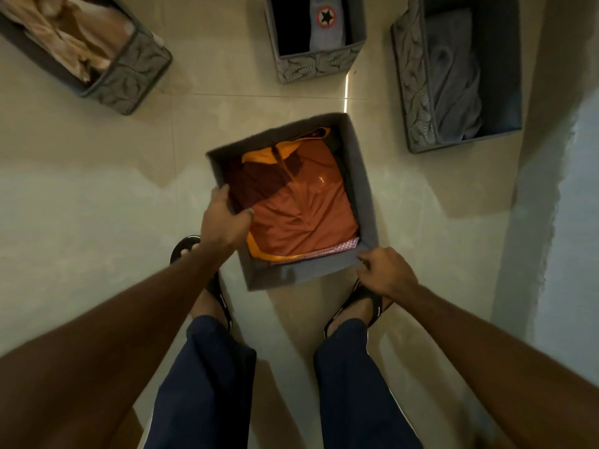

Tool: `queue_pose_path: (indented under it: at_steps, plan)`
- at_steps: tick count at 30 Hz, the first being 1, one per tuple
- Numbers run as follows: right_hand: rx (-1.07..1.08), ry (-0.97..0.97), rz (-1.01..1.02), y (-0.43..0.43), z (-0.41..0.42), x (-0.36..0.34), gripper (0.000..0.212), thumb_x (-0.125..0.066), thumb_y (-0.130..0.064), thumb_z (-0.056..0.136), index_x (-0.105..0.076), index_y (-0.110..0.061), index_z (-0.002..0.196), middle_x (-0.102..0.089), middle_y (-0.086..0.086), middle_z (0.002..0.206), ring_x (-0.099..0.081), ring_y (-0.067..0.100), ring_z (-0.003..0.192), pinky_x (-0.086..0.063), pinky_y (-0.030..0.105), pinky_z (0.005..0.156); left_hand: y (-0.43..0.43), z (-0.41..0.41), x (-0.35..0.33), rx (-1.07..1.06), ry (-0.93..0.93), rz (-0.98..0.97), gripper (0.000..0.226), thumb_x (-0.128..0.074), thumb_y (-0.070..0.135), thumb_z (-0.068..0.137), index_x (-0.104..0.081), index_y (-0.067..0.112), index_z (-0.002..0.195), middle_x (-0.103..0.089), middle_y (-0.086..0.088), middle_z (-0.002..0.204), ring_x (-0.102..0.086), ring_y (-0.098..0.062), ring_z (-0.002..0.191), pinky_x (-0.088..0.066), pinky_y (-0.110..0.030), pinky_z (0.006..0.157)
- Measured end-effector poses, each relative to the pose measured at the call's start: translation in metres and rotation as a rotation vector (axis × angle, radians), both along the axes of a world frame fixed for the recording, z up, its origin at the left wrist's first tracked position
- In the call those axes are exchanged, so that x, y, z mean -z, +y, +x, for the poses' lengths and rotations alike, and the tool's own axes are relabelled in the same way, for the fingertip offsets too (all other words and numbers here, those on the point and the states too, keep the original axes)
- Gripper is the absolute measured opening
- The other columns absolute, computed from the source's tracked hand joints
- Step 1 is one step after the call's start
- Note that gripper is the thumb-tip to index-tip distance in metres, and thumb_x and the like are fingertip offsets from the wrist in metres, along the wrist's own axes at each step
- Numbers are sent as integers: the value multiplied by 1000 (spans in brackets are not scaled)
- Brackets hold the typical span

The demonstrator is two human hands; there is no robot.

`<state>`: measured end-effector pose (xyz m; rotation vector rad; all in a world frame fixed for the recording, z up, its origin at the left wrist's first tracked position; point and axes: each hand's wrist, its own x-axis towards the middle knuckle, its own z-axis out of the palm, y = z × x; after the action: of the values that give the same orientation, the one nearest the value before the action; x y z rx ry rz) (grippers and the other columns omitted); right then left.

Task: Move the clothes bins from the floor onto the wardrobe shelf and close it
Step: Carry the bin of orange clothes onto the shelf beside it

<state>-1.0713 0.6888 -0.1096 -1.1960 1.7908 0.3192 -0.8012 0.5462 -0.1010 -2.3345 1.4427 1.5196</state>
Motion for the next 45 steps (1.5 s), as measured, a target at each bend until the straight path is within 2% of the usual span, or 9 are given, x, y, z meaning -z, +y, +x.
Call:
queue_pose_path:
  at_steps: [5, 10, 15, 21, 27, 34, 37, 41, 45]
  plan:
    - [-89, 249, -298, -13, -6, 0, 19, -54, -21, 86, -66, -11, 98, -48, 10, 91, -51, 28, 88, -41, 31, 55, -13, 2, -3, 204, -34, 58, 62, -63, 26, 86, -43, 11, 143, -43, -14, 147, -42, -32, 134, -33, -37, 112]
    - [76, 139, -103, -46, 3, 14, 54, -57, -28, 85, -46, -17, 137, -36, 17, 138, -39, 36, 124, -49, 47, 92, -2, 8, 10, 283, -88, 283, 59, -65, 28, 87, -47, 11, 140, -52, -14, 141, -51, -34, 126, -41, -40, 106]
    - [172, 36, -165, -68, 15, 23, 16, -46, -7, 86, -56, -2, 97, -59, 19, 94, -59, 35, 88, -47, 32, 72, 2, 15, 17, 340, -87, 187, 26, -60, 22, 87, -66, 11, 109, -69, -15, 107, -63, -37, 98, -52, -41, 88]
    - [159, 56, -194, -49, 9, -27, 22, -45, -1, 88, -62, -1, 101, -63, 19, 86, -61, 33, 76, -42, 30, 63, 7, 17, -31, 387, -80, 139, 29, -55, 15, 80, -69, 15, 105, -68, -10, 93, -60, -30, 83, -49, -35, 76]
    - [285, 63, -149, -7, 10, -176, 28, -45, 3, 82, -62, 3, 104, -65, 25, 98, -63, 41, 88, -49, 37, 69, 29, 13, -174, 467, -81, 221, 33, -56, 24, 82, -70, 18, 111, -72, -11, 104, -65, -32, 91, -52, -37, 83]
    - [386, 134, -218, 63, 19, -383, 16, -41, 1, 82, -55, -3, 88, -60, 17, 83, -60, 36, 74, -41, 32, 59, 53, -6, -388, 616, -16, 102, 37, -60, 26, 82, -63, 20, 118, -69, -13, 116, -65, -33, 101, -48, -31, 82]
    - [507, 203, -284, 102, 31, -464, 24, -39, -1, 86, -59, -6, 97, -60, 13, 84, -61, 34, 76, -38, 29, 58, 59, -6, -466, 759, 18, 48, 50, -63, 23, 86, -54, 20, 135, -64, -13, 127, -62, -33, 110, -47, -32, 88]
    - [755, 313, -329, 145, 57, -541, 49, -43, 0, 86, -55, -9, 133, -65, 20, 113, -62, 37, 93, -46, 32, 71, 63, -12, -543, 932, 85, 0, 63, -54, 26, 78, -48, 14, 140, -59, -18, 133, -57, -38, 119, -46, -41, 99]
    - [1000, 351, -333, 187, 90, -585, 53, -44, -2, 87, -49, -14, 138, -67, 15, 115, -63, 31, 92, -39, 25, 68, 66, -29, -591, 1147, 73, -37, 65, -54, 18, 77, -46, 18, 142, -59, -15, 134, -57, -36, 120, -48, -42, 99]
